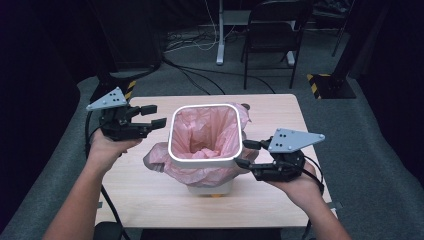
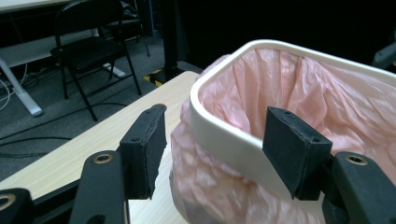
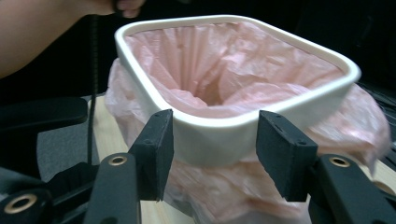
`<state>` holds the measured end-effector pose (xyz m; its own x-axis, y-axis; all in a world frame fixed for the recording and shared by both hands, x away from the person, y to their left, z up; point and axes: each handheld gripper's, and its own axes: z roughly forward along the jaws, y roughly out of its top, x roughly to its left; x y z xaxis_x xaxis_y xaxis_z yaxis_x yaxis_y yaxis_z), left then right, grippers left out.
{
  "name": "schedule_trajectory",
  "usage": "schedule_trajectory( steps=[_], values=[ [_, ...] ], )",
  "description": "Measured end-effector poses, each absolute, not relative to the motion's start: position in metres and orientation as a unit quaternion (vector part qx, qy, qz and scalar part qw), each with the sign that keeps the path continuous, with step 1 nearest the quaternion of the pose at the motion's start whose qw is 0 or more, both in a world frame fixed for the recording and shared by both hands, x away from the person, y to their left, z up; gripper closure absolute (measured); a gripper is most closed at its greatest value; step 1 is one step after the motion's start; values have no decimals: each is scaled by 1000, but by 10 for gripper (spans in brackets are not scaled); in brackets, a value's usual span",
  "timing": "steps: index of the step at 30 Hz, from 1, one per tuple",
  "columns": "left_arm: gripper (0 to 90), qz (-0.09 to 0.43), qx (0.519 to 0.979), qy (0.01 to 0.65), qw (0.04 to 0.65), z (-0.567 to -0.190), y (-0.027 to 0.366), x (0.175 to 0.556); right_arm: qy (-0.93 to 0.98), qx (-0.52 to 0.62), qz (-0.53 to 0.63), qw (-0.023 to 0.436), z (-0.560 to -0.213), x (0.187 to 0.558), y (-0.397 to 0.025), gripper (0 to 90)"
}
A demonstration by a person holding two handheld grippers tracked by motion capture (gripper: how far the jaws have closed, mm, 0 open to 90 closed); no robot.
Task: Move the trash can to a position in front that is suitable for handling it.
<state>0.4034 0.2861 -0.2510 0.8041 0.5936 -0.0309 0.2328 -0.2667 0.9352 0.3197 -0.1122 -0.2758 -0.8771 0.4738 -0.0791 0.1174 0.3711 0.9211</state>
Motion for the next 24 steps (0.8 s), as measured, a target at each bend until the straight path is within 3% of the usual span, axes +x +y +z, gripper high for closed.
schedule_trajectory(
  steps=[15, 24],
  values=[
    [400, 134, 792, 255, 538, -244, 262, 435, 804, 156, 545, 178, -264, 320, -107, 501],
    [433, 122, 796, 252, 537, -249, 250, 448, 815, 137, 541, 152, -263, 323, -93, 519]
  ],
)
